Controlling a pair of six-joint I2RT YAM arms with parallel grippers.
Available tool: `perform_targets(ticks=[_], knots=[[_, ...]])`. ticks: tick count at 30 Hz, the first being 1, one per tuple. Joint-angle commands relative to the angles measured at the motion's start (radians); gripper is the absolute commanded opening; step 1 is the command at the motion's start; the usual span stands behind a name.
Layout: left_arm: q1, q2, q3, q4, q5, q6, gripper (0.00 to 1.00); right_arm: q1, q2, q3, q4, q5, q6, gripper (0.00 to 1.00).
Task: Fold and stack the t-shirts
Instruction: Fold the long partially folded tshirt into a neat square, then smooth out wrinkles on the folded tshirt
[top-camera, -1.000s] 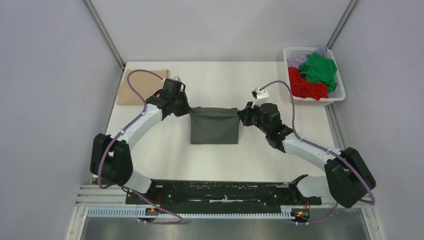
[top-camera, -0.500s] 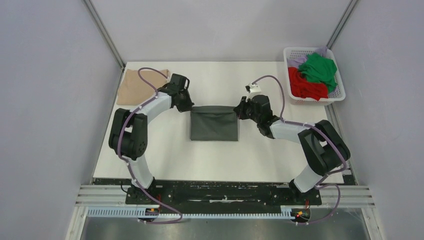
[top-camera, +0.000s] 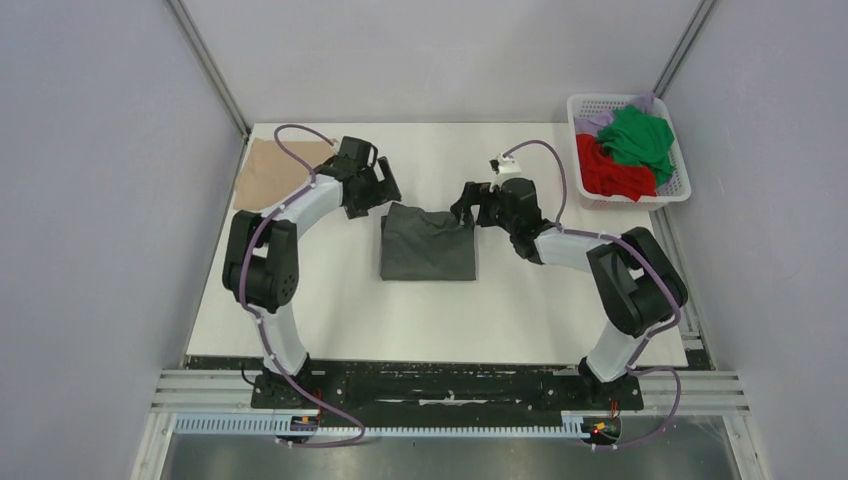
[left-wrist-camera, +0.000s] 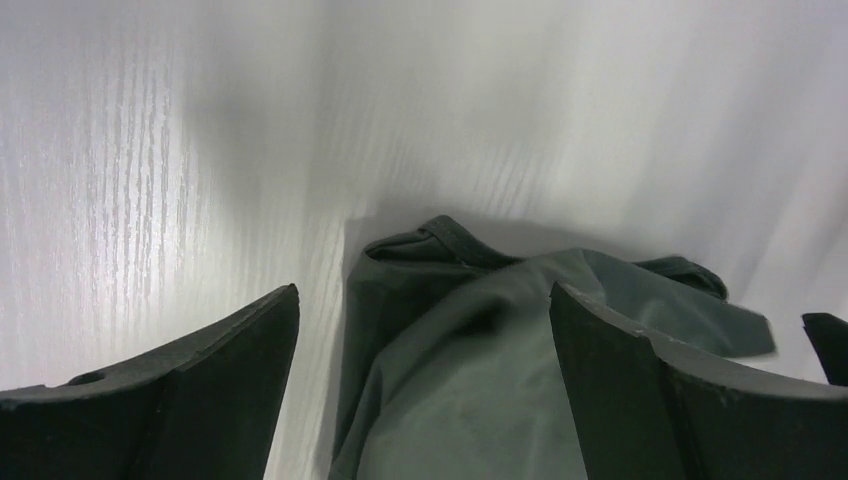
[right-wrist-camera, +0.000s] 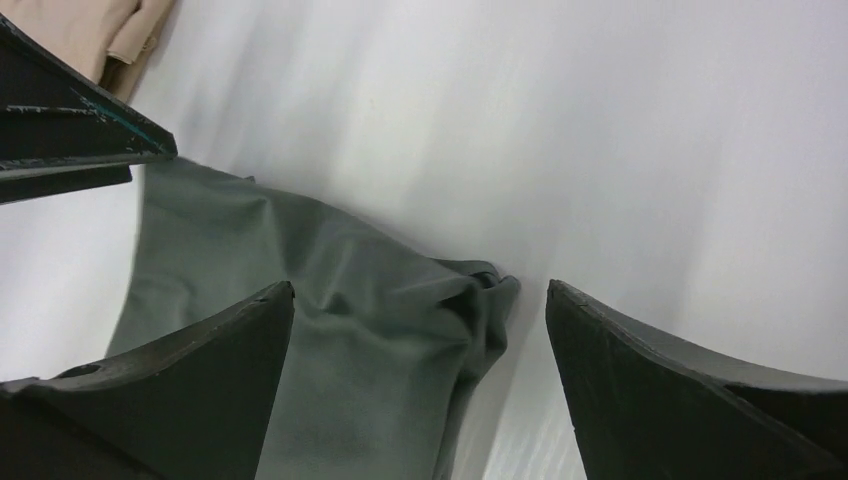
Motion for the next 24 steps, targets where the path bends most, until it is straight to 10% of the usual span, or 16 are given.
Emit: perform_targets(ticks=[1, 13, 24], knots=[[0.001, -0.144, -0.008, 0.034, 0.084, 0.009, 1.00, -0.001, -0.116, -0.020, 0.044, -0.061, -0.014, 0.98], [-0.028, -0.178, -0.101, 0.198, 0.275, -0.070, 1.00, 0.008, -0.128, -0.107, 0.291, -0.427, 0.183, 0.98], [-0.028, 0.075, -0.007, 0.196, 0.211, -0.092, 1.00, 0.000, 0.144, 0.086, 0.198, -0.334, 0.146, 0.98]])
